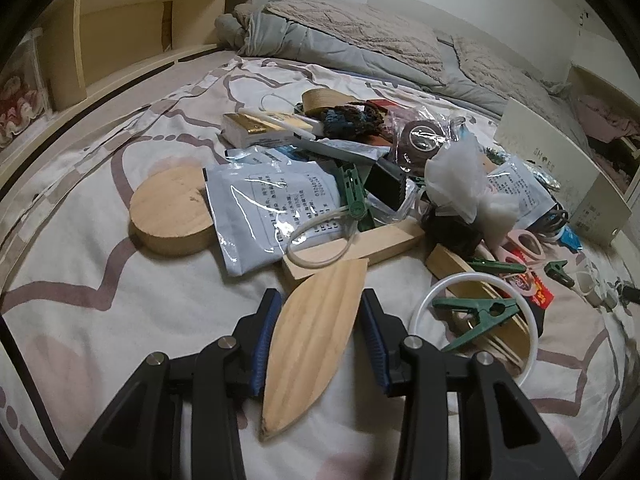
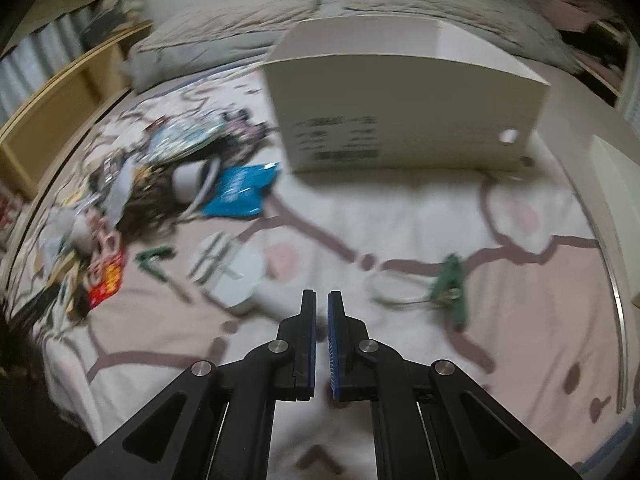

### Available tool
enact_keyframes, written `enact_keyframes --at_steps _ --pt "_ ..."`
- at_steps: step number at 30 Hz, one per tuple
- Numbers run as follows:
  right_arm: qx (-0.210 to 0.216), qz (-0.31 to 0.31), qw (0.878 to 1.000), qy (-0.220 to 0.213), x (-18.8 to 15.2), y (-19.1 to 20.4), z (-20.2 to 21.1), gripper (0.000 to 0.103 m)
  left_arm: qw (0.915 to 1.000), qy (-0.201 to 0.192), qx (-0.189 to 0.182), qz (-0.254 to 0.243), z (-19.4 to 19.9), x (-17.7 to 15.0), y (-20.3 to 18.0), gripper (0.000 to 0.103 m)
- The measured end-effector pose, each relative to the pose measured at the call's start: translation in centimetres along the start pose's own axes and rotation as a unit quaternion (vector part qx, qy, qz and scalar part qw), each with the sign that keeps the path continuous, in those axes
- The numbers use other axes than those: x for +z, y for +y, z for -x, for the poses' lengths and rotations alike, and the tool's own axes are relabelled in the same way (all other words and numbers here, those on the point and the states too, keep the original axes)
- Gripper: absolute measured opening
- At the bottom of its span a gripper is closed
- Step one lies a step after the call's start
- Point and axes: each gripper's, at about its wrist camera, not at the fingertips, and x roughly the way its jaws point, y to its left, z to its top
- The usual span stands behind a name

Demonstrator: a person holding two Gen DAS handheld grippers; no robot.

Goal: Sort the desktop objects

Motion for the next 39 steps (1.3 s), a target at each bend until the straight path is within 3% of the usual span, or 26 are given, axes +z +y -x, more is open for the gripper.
enact_keyframes --at_steps 9,16,23,24,26,27,28,31,39 --pt "0.027 0.057 0.997 0.035 -0.8 3.2 -2.0 0.005 0.9999 0.003 -0.012 0.011 1.2 -1.0 0.2 0.033" --pt "-0.033 0.002 0.999 0.027 0.1 -0.2 -3.4 0.005 0.9999 0.002 -0.009 0.009 1.6 -1.5 0.2 0.033" --pt "0.010 -0.026 0.999 0.019 -0.6 0.0 -2.3 0.007 0.9999 0.002 -0.009 0.009 1.6 -1.6 0.2 0.034" --pt "0.012 -0.024 0.999 0.019 -0.8 0.3 -2.3 0.016 0.9999 0.002 -0.009 0.009 1.5 -1.6 0.2 0.034" --pt "0.018 -0.028 0.999 0.018 -1.3 0.9 -2.2 0.049 0.9999 0.002 -0.009 0.008 1.5 -1.6 0.2 0.034" --pt "0.022 -0.030 0.999 0.017 -1.5 1.3 -2.2 0.076 0.9999 0.001 -0.009 0.008 1.6 -1.6 0.2 0.034" --pt "0.025 -0.027 0.999 0.015 -1.7 1.8 -2.2 0.082 0.9999 0.001 -0.009 0.008 1.5 -1.6 0.2 0.034" --pt "0.011 -0.009 1.000 0.014 -1.6 3.2 -2.7 0.081 0.9999 0.001 -0.009 0.009 1.5 -1.6 0.1 0.034" --pt "-0.019 -0.033 0.999 0.008 -0.5 5.1 -4.7 0.081 0.9999 -0.001 -0.011 0.010 1.6 -1.6 0.2 0.034"
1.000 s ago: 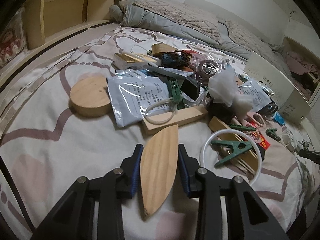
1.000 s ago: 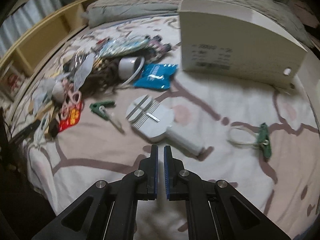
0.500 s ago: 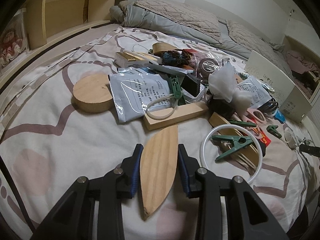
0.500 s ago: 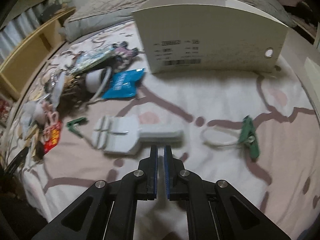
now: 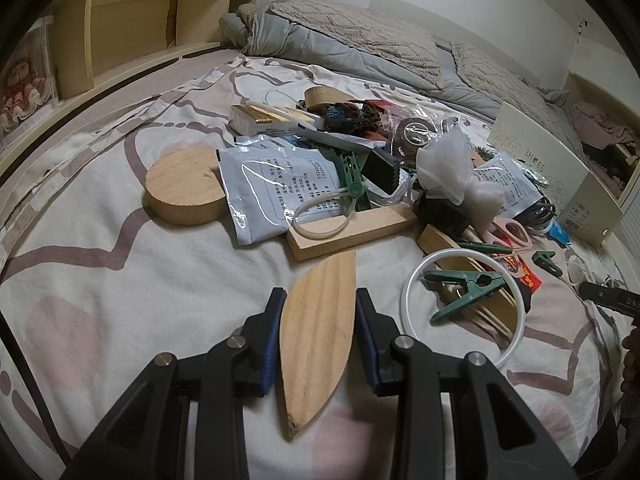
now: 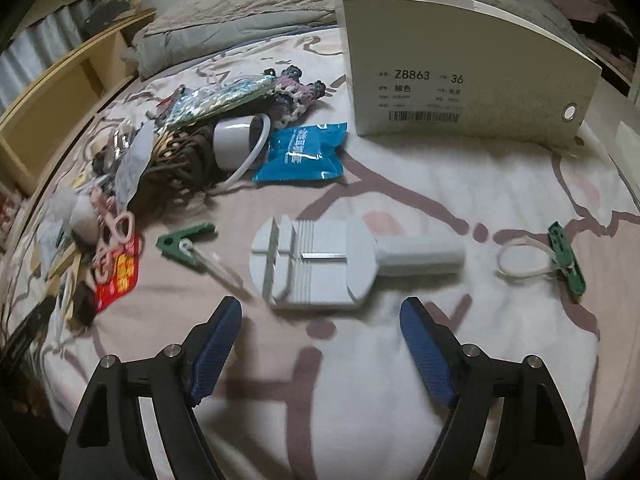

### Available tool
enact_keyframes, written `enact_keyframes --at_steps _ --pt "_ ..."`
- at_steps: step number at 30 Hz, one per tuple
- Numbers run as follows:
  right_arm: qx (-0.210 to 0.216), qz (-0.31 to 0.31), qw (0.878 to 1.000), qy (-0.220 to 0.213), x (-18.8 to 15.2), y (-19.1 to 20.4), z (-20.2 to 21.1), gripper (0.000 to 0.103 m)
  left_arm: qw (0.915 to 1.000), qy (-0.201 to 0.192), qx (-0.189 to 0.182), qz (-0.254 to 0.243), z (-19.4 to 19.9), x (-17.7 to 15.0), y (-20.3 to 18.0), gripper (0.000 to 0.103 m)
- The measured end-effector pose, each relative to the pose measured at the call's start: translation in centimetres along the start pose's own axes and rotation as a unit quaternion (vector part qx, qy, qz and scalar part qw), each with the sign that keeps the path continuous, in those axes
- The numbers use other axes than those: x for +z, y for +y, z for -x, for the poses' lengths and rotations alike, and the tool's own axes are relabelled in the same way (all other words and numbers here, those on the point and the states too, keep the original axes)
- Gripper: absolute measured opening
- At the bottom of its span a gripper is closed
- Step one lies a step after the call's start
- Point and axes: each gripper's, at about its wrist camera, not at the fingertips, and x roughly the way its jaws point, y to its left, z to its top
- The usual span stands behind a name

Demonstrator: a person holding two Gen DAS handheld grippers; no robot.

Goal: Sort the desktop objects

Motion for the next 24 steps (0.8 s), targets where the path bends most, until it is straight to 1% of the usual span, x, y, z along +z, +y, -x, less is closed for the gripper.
enact_keyframes --at_steps 2,4,7,11,15,18,19,22,24 --pt "-0.007 -0.002 1.000 -0.006 0.1 -0.1 0.0 0.080 1.0000 0.000 0.000 0.000 0.0 0.0 0.0 0.034" --pt "-0.002 -0.004 1.000 -0.017 0.1 -0.5 0.4 0.061 1.0000 -0.001 0.000 0.000 0.0 0.0 0.0 0.034" --pt "0.009 0.004 1.000 -0.018 -0.3 -1.1 0.8 0.060 1.0000 -0.001 0.000 0.000 0.0 -0.1 0.0 0.034" --pt "-0.001 0.016 1.000 -0.023 -1.0 -1.9 1.5 0.056 1.0000 -0.002 0.000 0.000 0.0 -0.1 0.1 0.034" --pt "0.007 0.011 1.000 -0.019 -1.1 -2.5 1.5 0.056 1.0000 -0.002 0.002 0.000 -0.1 0.0 0.1 0.034" --pt "0.003 0.011 1.000 -0.024 -0.7 -2.0 1.3 0.057 1.0000 -0.003 0.002 0.000 -0.1 0.0 0.0 0.034" --pt "0.000 0.010 1.000 -0.024 -0.5 -1.8 1.1 0.062 1.0000 -0.002 0.002 0.000 -0.1 0.0 0.0 0.034" --pt "-0.012 0.009 1.000 -0.027 -0.1 -1.2 0.5 0.072 1.0000 -0.003 0.002 0.000 -0.1 0.0 0.0 0.034" --pt "-0.024 0.004 0.999 -0.025 0.2 -0.9 0.1 0.072 1.0000 -0.003 0.002 0.000 -0.1 0.0 0.0 0.034"
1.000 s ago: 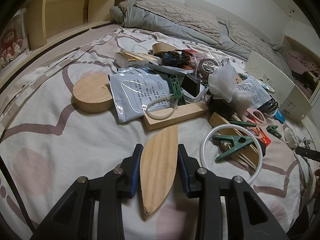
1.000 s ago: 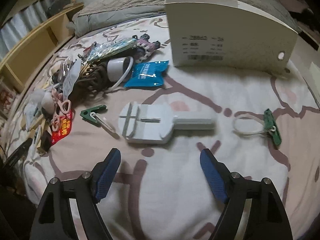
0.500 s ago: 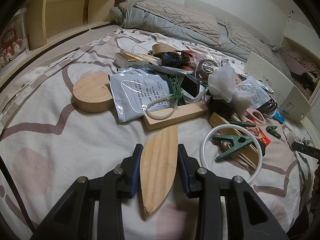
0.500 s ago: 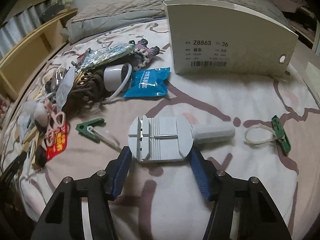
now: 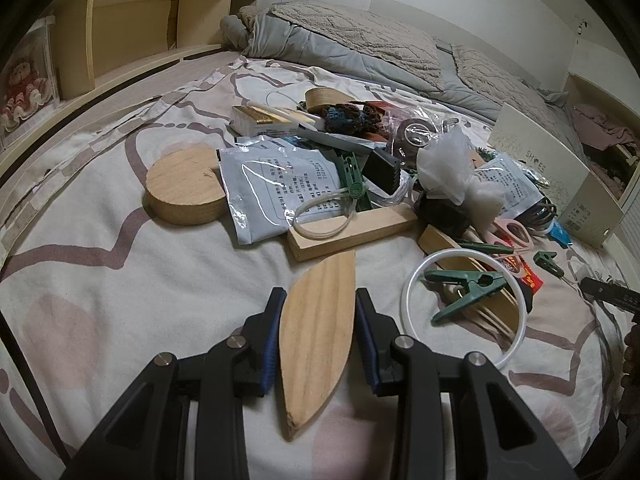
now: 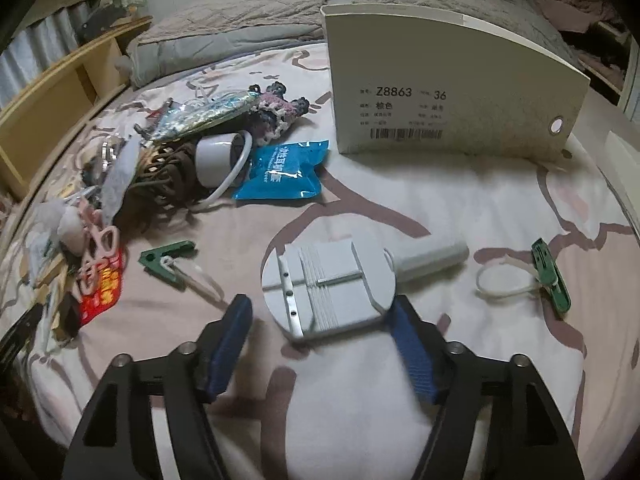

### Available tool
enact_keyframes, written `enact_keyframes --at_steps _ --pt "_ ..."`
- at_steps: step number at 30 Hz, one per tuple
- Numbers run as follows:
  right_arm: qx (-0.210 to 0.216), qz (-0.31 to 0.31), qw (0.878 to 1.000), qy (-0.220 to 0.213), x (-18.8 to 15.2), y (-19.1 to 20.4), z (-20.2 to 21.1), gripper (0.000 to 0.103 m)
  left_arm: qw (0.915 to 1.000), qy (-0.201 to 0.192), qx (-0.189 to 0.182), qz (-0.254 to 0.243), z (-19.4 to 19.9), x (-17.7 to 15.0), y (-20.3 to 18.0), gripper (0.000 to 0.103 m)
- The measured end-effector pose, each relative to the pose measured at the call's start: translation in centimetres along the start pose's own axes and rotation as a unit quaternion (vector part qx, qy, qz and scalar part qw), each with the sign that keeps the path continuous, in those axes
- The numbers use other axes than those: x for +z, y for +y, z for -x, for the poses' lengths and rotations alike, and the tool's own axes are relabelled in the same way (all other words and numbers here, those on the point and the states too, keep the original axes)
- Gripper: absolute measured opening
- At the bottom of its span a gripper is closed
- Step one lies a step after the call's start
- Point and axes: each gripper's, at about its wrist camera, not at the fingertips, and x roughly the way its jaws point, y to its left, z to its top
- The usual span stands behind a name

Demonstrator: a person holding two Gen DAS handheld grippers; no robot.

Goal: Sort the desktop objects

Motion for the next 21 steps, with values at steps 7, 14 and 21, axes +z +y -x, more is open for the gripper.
enact_keyframes --at_steps 7,14,21 --pt "-0.024 -0.038 0.999 -0.001 0.56 0.09 -0.87 0.072 1.0000 -0.001 0.000 0.000 0.03 -0.09 0.00 0.034" --pt "-0.016 -0.039 0.999 -0.017 0.41 -0.30 -0.72 0.066 0.9999 -0.011 0.012 -0.001 -0.21 0.11 -0.15 0.033" --pt "0.002 -0.030 0.999 -0.024 0.35 -0.47 -0.06 0.066 0.9999 -0.009 0.006 0.012 -0.30 0.58 0.21 0.033"
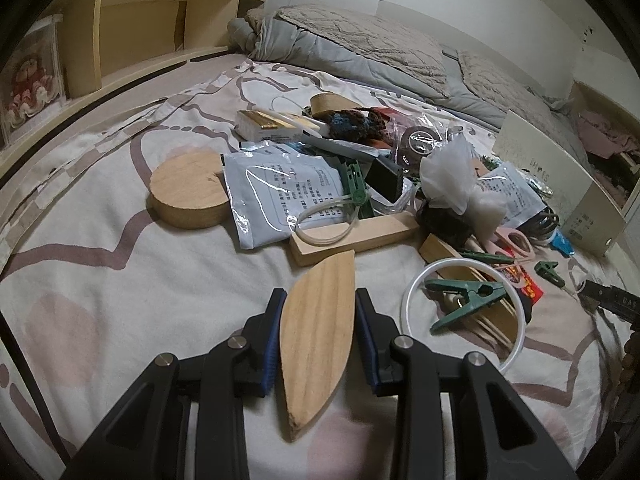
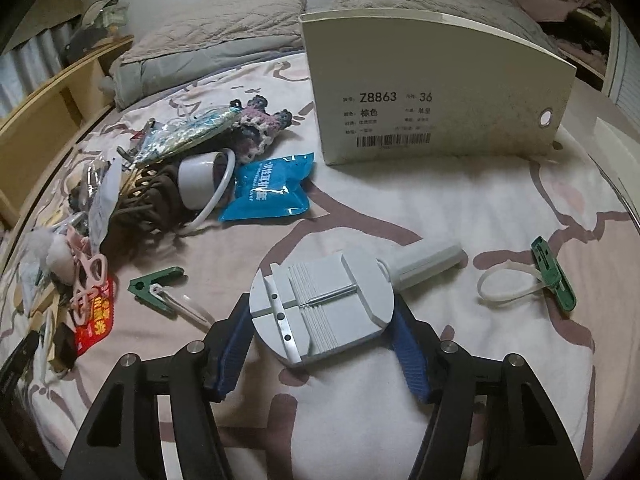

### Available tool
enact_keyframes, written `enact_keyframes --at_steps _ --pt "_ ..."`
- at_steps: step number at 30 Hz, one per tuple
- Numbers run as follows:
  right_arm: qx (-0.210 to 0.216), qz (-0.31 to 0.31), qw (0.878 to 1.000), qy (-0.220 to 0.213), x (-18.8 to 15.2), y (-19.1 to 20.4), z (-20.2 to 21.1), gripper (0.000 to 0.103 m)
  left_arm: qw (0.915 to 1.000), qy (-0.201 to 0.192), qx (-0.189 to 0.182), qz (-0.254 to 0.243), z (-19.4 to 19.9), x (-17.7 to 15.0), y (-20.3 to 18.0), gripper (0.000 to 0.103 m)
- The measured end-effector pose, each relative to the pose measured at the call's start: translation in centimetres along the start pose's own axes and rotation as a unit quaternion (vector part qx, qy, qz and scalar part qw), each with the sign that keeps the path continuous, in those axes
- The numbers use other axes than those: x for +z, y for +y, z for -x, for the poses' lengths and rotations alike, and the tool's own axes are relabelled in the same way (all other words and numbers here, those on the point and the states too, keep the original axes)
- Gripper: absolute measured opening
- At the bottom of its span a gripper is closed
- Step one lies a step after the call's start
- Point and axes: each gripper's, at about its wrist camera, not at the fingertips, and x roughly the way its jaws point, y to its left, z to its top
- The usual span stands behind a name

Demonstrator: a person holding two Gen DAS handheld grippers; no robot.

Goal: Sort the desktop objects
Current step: 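Close the right tool on the white plastic tool and lift it, then carry the white plastic tool with the right tool over the shoebox while the left tool carries the wooden piece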

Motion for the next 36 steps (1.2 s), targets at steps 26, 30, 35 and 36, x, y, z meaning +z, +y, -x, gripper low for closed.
enact_keyframes --at_steps 26,30,35,36 --pt "0.021 0.050 0.997 -0.060 3.0 -0.1 4.4 0.066 0.9992 -0.028 -0.030 -0.003 1.4 4.3 -2.5 0.033" --pt "0.018 0.056 0.995 -0.075 3.7 -0.3 5.0 0.066 0.9978 -0.044 -0.039 -0.032 1.9 6.1 -4.6 0.033" --pt "0.016 0.058 0.994 -0.093 4.8 -1.0 6.0 0.066 0.9946 -0.061 -0.052 -0.066 2.5 8.1 -7.0 0.033" --pt "0.015 0.058 0.993 -0.097 5.0 -1.1 6.2 0.066 0.9939 -0.063 -0.056 -0.071 2.6 8.3 -7.5 0.033"
